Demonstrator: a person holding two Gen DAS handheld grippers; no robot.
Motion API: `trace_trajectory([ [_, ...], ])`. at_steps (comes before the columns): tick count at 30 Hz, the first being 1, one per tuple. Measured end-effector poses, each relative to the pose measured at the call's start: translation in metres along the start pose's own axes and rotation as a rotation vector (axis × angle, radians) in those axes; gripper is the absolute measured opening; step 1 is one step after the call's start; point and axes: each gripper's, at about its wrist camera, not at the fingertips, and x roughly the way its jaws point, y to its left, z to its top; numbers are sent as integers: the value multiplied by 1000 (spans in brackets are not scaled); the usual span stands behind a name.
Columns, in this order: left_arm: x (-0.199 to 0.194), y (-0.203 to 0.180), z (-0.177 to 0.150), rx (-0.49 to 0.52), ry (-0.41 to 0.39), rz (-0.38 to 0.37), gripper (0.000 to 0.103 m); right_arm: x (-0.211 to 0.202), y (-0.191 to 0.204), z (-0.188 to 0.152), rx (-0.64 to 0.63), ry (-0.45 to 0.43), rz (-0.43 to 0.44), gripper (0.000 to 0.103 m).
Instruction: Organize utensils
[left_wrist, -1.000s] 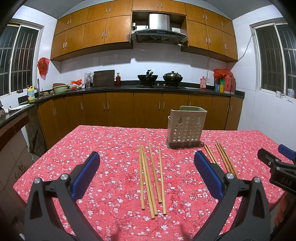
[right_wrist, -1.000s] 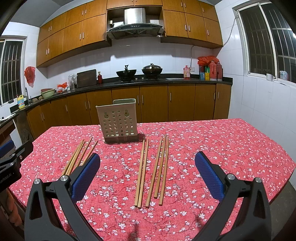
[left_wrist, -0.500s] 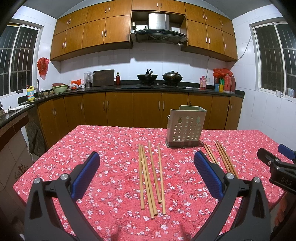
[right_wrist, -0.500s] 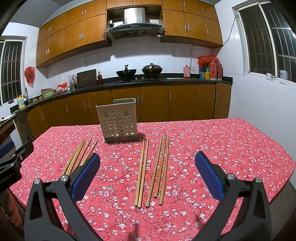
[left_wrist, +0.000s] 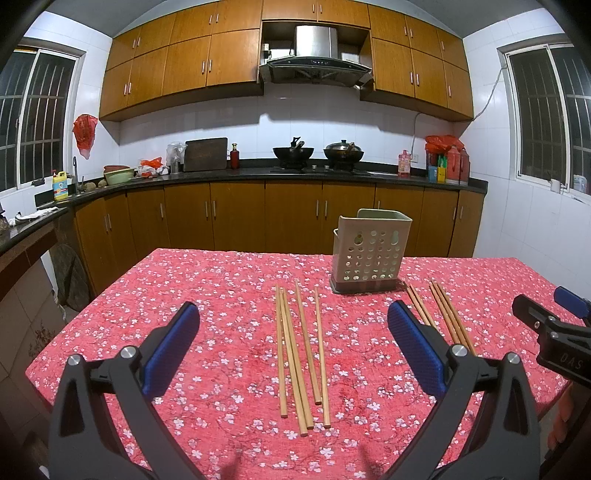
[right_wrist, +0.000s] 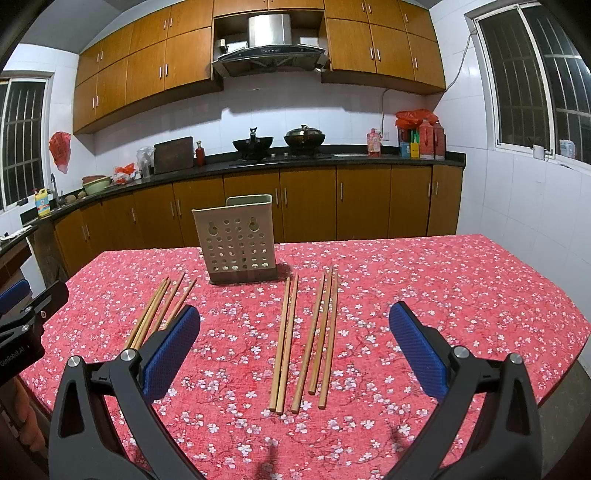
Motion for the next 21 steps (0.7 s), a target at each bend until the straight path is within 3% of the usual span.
trace_trajectory([
  [13,5,3,2,-6,17,1,99,7,-1,0,12,22,6,101],
  [21,47,25,-5,-47,165,84,99,43,-31,-3,93,157,-42,99],
])
